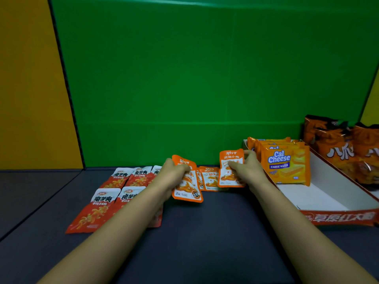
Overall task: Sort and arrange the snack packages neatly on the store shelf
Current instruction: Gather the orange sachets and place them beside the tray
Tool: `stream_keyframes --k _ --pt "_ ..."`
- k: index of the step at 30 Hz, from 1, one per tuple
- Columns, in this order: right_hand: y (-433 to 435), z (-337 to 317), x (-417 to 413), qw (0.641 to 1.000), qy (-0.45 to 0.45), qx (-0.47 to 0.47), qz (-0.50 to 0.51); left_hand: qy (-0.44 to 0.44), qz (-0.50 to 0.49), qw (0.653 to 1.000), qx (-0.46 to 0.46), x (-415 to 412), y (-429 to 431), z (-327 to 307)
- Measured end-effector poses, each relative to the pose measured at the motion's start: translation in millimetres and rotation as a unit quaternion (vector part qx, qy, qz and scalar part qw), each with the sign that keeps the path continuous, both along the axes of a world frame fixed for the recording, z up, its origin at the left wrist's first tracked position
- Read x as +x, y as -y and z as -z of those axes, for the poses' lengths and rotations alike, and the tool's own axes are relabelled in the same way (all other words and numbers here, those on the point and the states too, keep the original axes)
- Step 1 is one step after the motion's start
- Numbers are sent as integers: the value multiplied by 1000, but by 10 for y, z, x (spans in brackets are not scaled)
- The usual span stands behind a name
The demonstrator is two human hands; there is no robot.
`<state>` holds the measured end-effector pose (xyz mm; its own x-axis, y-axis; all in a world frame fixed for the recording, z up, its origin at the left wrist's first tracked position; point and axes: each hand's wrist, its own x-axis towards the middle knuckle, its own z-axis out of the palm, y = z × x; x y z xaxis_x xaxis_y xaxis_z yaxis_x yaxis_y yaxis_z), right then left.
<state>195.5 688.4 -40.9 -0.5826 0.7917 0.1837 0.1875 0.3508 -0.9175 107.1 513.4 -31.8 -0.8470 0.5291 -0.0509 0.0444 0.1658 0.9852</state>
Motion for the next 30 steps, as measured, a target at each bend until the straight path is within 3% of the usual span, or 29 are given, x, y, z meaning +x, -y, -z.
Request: stream_keyframes --k 5,13,17,21,30 --pt "13 -34 -42 984 128 120 13 -3 29 999 -22 120 87 81" --pt "-28 106 -115 967 218 130 29 -19 59 996 -62 151 168 116" --pt "-18 160 -161 954 236 185 29 -82 52 989 -109 142 192 111" --pt "-8 211 -175 940 250 232 27 -195 34 961 -195 144 192 131" --pt "14 230 -114 925 244 290 8 -332 -8 888 -319 198 193 188"
